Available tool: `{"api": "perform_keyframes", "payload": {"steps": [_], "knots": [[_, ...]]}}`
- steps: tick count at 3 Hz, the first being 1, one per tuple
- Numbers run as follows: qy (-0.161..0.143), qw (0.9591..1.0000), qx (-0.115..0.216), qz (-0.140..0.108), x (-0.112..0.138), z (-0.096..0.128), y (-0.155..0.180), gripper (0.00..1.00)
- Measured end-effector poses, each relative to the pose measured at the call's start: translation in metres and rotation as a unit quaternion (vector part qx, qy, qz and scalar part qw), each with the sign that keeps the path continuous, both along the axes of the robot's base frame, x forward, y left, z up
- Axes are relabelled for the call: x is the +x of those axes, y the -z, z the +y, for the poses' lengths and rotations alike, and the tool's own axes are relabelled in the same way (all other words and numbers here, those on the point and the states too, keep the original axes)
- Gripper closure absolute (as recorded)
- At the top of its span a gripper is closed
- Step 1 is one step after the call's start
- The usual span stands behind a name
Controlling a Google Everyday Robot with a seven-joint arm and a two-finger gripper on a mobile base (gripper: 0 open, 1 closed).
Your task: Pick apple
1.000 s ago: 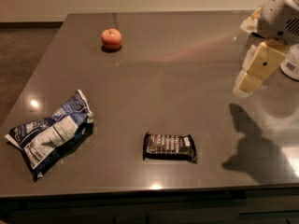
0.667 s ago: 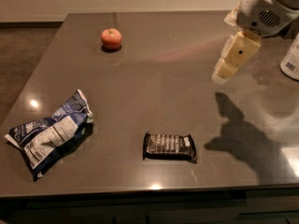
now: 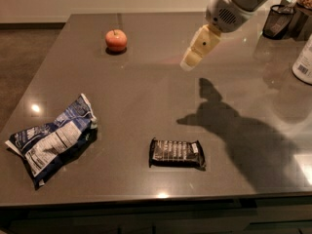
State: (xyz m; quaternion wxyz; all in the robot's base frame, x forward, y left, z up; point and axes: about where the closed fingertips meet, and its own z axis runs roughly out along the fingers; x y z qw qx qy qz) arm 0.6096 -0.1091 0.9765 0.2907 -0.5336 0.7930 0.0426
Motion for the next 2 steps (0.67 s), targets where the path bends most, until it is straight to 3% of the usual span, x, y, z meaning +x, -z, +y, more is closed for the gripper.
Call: {"api": "perform_keyframes", "payload": {"steps": [1, 2], "knots": [[0.04, 0.9988, 0.029, 0.001, 0.042, 0.026, 0.012, 0.0], [0.068, 0.9961, 0.054, 0.011, 0.069, 0.045, 0.02, 0.0]]}}
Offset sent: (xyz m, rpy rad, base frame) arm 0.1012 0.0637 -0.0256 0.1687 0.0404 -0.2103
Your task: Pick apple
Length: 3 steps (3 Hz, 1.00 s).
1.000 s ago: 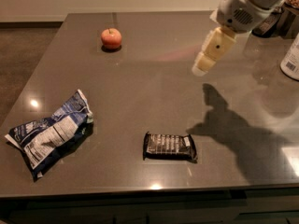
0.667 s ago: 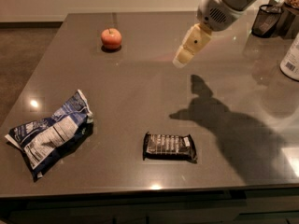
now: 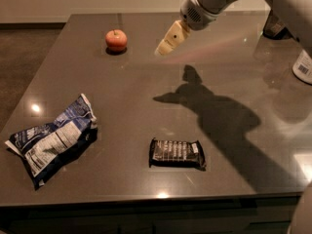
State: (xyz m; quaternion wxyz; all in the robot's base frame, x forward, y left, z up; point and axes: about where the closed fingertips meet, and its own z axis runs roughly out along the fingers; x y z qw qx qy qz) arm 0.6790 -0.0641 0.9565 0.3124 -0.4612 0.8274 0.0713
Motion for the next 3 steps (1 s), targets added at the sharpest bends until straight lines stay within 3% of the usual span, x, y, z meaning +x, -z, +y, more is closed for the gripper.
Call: {"api": "perform_keyframes", "payload": {"steps": [1, 2, 3], "knots": [[0.019, 0.9994, 0.029, -0.002, 0.031, 0.033, 0.002, 0.0], [0.041, 0.998, 0.042, -0.023, 0.052, 0.055, 0.009, 0.0], [0.045, 0.9951, 0.076, -0.045, 0.072, 0.09, 0.017, 0.0]]}}
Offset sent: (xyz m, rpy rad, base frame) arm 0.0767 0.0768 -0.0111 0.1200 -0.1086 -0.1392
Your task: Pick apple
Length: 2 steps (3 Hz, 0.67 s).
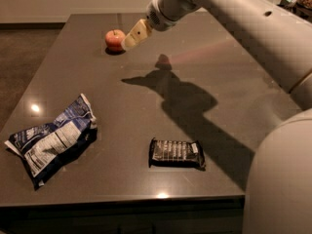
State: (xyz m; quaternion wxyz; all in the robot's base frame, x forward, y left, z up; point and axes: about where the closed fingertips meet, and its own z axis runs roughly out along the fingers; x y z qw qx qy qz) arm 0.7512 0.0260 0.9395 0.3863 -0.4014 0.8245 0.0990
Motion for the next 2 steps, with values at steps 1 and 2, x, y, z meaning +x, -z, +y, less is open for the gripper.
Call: {"api": "perform_keyframes", "payload": {"steps": [1, 2], "knots": [[-0.005, 0.9999, 0.013, -0.005, 0.007, 0.026, 0.005, 0.0], [-0.009, 0.9999, 0.014, -0.002, 0.018, 0.05, 0.013, 0.0]]}}
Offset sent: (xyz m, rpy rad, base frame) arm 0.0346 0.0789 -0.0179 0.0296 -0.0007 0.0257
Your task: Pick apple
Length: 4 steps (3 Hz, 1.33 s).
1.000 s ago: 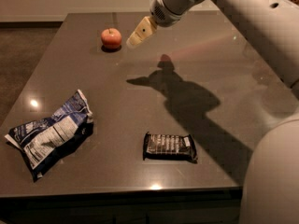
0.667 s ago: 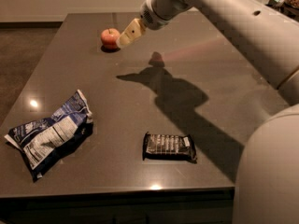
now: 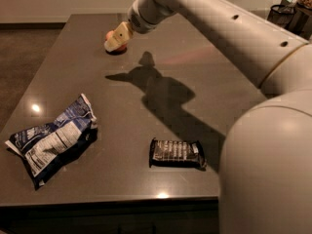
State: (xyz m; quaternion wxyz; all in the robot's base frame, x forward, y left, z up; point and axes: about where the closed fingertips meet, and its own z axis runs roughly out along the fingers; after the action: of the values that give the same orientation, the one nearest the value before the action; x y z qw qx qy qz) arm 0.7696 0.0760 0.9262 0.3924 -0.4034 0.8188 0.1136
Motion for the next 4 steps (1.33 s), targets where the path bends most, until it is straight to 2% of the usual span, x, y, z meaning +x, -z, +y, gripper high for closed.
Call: {"api": "perform_keyframes", "payload": {"steps": [2, 3, 4], "knots": [[-0.014, 0.9998, -0.011, 0.01, 0.019, 0.035, 0.012, 0.0], [0.006, 0.9997, -0.014, 0.017, 0.03, 0.039, 0.021, 0.0], [0.048, 0.9983, -0.004, 0.035, 0.045, 0.044, 0.034, 0.0]]}}
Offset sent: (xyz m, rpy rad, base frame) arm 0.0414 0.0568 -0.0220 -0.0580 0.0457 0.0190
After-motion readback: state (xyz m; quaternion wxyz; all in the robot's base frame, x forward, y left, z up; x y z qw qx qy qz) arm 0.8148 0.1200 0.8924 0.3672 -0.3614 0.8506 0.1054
